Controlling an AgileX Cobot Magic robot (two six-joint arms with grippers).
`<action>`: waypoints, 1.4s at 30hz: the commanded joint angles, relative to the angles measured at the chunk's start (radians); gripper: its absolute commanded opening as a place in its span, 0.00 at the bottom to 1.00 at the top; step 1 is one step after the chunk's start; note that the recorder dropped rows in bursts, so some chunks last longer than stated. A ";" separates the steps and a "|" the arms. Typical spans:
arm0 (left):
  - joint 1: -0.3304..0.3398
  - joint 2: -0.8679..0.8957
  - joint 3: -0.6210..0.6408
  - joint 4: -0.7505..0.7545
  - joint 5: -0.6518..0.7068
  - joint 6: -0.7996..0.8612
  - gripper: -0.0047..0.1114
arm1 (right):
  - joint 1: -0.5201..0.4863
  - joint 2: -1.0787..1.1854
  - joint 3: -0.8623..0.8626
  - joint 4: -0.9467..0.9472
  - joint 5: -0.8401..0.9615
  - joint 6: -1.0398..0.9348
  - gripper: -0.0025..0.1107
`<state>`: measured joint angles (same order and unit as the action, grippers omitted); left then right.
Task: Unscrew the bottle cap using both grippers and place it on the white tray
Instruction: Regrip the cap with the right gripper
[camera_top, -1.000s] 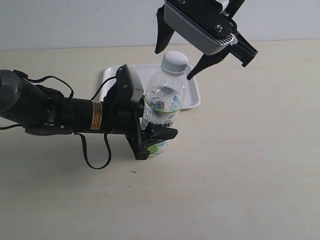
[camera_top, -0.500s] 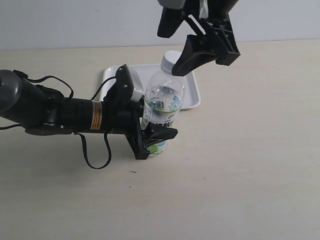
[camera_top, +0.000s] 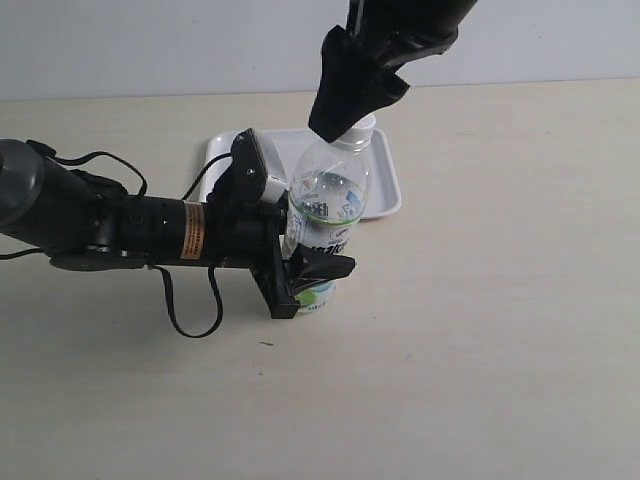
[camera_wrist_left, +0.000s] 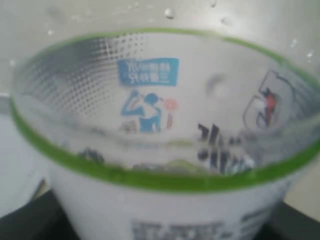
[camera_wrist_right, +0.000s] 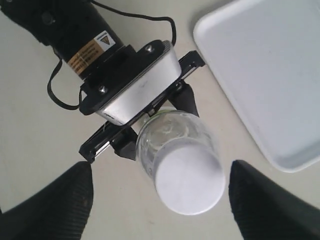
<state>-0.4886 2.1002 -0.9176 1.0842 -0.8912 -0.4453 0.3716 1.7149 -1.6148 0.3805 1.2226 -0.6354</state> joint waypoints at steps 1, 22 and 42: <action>0.000 -0.006 0.000 -0.019 -0.020 -0.005 0.04 | 0.001 -0.004 0.002 0.009 -0.002 0.070 0.65; 0.000 -0.006 0.000 -0.019 -0.020 -0.005 0.04 | 0.001 0.056 0.002 -0.025 -0.002 0.114 0.59; 0.000 -0.006 0.000 -0.019 -0.020 -0.005 0.04 | 0.001 0.059 0.002 -0.024 -0.002 0.031 0.02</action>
<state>-0.4886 2.1002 -0.9176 1.0885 -0.8893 -0.4453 0.3716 1.7742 -1.6148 0.3402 1.2199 -0.5546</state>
